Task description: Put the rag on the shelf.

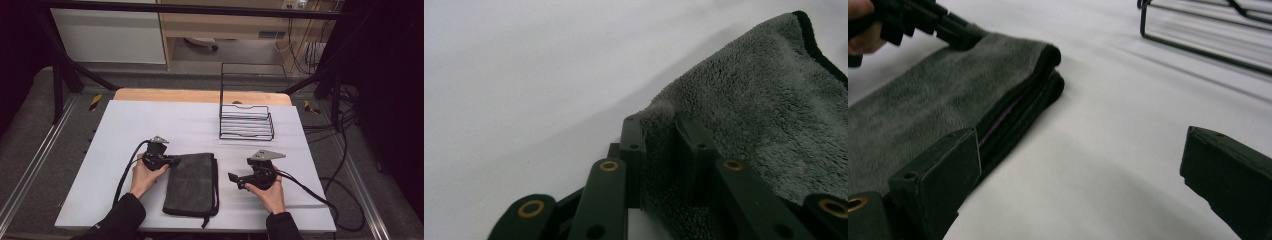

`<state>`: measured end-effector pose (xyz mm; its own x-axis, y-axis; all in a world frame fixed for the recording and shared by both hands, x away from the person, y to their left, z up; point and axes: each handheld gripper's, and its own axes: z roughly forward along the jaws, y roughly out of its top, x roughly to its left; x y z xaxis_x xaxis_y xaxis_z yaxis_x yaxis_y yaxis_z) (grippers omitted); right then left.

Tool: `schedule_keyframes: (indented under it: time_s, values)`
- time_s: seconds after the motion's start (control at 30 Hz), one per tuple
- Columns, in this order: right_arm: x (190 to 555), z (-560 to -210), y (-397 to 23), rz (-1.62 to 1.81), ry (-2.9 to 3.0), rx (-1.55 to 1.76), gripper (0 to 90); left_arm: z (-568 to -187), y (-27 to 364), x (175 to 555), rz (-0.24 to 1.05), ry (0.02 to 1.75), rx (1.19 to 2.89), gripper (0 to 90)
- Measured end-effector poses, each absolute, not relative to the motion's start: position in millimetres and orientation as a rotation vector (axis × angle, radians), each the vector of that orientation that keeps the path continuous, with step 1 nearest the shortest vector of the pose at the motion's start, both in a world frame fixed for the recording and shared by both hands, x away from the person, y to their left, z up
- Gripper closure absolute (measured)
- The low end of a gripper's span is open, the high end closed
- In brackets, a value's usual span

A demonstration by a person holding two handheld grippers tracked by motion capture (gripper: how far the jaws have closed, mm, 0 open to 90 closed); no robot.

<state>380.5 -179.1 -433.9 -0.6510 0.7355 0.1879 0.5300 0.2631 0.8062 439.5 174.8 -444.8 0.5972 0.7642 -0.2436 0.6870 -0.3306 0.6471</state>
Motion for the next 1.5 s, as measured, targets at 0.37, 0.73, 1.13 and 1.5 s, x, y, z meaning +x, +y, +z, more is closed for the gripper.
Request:
schedule_keyframes:
  time_s: [0.37,0.73,1.13,1.5]
  values:
    - [408.7,-427.0,-140.1,1.306,2.280,1.210,6.3,-445.8,175.2,439.2,0.133,1.139,2.083,77.1]
    - [437.7,-440.1,-104.8,1.282,2.304,1.269,27.6,-446.8,176.3,439.2,0.133,1.127,2.080,77.1]
    - [441.9,-452.6,-99.6,1.217,2.370,1.338,50.1,-447.8,177.4,439.0,0.131,1.121,2.071,76.9]
    - [439.5,-451.8,-98.2,1.249,2.412,1.431,71.0,-448.5,178.6,439.4,0.122,1.119,2.063,76.8]
